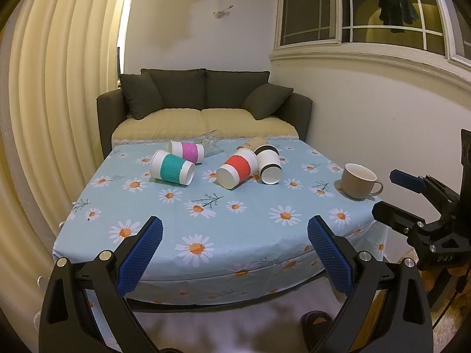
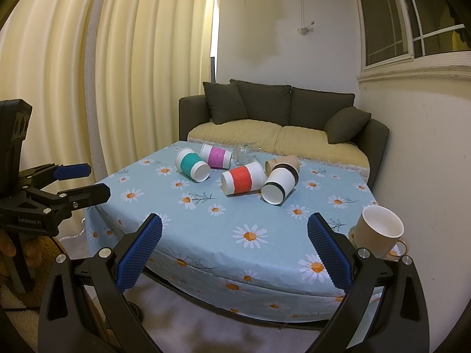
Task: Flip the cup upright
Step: 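Reach the right gripper toward the teal-band cup lying on its side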
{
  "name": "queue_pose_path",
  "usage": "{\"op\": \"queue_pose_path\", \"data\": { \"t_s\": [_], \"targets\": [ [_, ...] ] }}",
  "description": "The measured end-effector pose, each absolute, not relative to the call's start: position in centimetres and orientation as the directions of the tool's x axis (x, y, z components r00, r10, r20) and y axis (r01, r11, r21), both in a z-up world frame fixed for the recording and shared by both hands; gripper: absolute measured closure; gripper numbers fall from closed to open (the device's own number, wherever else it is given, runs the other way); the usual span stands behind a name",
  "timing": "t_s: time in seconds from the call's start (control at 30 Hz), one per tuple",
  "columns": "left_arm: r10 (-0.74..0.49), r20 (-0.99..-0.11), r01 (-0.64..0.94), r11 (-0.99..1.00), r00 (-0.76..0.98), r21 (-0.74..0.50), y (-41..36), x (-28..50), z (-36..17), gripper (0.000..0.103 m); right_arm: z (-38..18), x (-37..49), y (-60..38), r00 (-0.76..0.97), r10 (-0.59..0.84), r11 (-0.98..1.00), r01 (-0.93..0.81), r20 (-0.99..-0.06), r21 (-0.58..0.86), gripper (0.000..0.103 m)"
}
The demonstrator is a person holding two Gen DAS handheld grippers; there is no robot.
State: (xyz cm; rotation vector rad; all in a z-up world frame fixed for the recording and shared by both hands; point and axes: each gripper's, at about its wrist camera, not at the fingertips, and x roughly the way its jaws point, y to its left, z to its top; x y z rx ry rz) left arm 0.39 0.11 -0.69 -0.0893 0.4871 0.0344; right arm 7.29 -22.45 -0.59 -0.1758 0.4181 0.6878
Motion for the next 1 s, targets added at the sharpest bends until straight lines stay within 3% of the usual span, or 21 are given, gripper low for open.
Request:
{"op": "queue_pose_path", "data": {
  "t_s": [0.57, 1.0],
  "targets": [
    [0.083, -0.503, -0.203, 0.961, 0.86, -0.188, 5.8, 3.4, -1.1, 0.007, 1.1, 14.7, -14.6, 0.496, 0.676, 0.569, -0.821, -0.545, -0.041, 0.005],
    [0.142, -0.558, -0.307, 0.928, 0.817, -0.213, 10.8, 6.9, -1.8, 0.007, 0.5, 24.7, 0.8, 0.168, 0.621, 0.279, -0.96, -0.766, 0.015, 0.005]
  ]
}}
